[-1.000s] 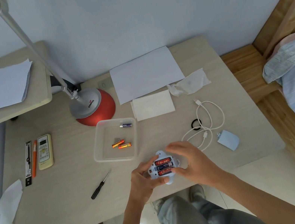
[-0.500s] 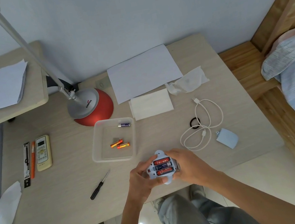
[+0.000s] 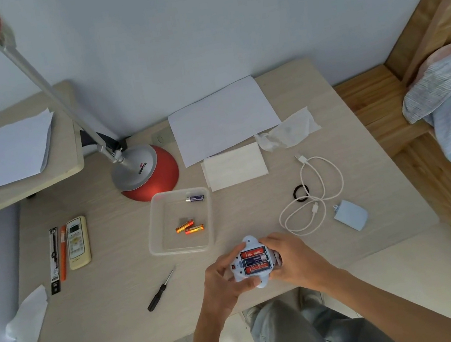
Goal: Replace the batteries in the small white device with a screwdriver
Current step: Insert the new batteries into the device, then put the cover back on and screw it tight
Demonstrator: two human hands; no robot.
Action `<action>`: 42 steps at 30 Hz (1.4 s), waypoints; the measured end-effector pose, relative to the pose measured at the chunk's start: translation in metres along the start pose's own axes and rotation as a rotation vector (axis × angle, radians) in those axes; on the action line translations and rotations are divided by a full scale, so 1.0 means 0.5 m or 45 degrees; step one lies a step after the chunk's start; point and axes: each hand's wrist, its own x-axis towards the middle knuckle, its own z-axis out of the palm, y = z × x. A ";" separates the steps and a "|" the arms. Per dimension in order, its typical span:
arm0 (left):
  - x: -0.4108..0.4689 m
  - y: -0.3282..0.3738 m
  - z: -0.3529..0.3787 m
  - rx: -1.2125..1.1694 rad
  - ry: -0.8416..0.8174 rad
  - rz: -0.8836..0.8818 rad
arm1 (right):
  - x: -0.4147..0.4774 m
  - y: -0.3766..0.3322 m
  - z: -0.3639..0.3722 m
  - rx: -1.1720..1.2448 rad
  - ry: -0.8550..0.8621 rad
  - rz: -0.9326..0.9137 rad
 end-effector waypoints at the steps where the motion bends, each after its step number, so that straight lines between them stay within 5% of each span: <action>1: -0.004 0.006 -0.001 0.056 0.014 -0.004 | -0.001 -0.003 -0.001 0.002 0.000 0.014; 9: -0.055 0.143 0.014 1.107 0.116 0.220 | -0.016 -0.019 0.001 0.003 -0.032 0.114; 17: 0.119 0.299 0.203 1.240 -0.398 0.685 | -0.035 -0.046 -0.016 0.058 -0.006 0.213; 26: 0.252 0.303 0.289 1.516 -0.769 0.854 | -0.025 -0.029 0.015 0.064 0.037 0.127; 42: 0.333 0.336 0.396 2.028 -1.454 1.630 | -0.025 -0.025 0.062 0.047 0.160 0.149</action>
